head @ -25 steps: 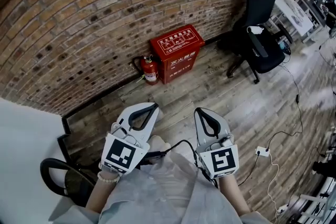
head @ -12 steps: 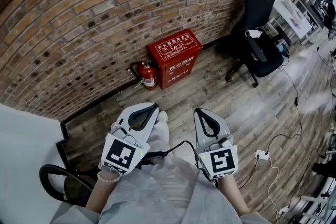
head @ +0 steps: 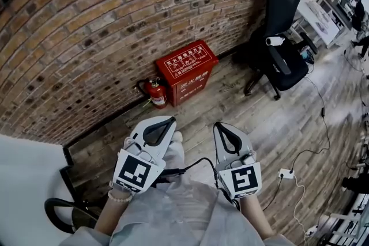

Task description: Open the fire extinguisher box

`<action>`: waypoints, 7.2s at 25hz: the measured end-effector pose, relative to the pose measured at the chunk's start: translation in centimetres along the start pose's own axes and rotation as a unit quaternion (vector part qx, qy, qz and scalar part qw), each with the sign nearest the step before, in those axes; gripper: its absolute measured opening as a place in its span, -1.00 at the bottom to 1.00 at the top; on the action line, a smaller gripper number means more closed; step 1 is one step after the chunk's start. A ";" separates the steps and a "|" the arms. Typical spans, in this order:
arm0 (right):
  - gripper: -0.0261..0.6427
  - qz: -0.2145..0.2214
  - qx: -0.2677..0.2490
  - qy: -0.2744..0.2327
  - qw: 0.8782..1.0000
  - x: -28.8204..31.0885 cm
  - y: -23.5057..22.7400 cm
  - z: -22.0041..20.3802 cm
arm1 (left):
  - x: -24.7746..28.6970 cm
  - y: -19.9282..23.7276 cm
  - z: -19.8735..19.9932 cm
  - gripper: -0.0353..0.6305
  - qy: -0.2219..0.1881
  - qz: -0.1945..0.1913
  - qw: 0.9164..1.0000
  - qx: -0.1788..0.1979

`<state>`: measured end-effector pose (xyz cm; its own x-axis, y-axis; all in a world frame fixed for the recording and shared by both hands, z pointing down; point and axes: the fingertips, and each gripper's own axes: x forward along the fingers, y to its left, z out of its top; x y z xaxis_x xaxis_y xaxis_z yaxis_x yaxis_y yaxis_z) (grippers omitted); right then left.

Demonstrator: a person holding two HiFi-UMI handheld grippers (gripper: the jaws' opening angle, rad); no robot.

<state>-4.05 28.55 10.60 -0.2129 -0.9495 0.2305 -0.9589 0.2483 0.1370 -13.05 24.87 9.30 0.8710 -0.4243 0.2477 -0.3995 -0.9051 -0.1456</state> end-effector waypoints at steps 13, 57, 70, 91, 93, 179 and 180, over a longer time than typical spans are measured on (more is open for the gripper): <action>-0.90 -0.024 0.019 0.011 0.999 8.4 -6.3 2.1 | 7.7 7.8 1.8 -0.89 0.006 -0.028 1.000 0.006; -0.90 0.060 0.033 0.077 0.995 22.2 -15.0 -2.1 | 21.5 16.7 -2.4 -0.89 0.073 -0.014 0.995 -0.064; -0.90 0.115 0.043 0.114 0.986 24.5 -14.8 -7.2 | 22.0 16.4 -7.9 -0.89 0.113 0.020 0.988 -0.099; -0.90 0.147 0.175 0.168 0.959 31.5 -15.9 -20.9 | 25.4 15.2 -20.9 -0.89 0.161 0.044 0.972 -0.168; -0.90 0.145 0.203 0.174 0.953 32.2 -15.9 -22.5 | 25.7 14.8 -22.0 -0.89 0.163 0.044 0.970 -0.173; -0.56 0.093 0.692 0.118 0.706 43.3 -16.3 -39.5 | 36.3 15.3 -47.9 -0.90 0.161 0.160 0.833 -0.506; -0.56 0.094 0.693 0.118 0.705 43.3 -16.3 -39.4 | 36.3 15.3 -47.9 -0.90 0.161 0.159 0.833 -0.505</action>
<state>9.76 -9.02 56.27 -0.4806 -0.8254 0.2961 -0.2145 -0.2168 -0.9524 -1.21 -5.70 61.98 0.6180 -0.4849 0.6188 -0.7743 -0.2389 0.5860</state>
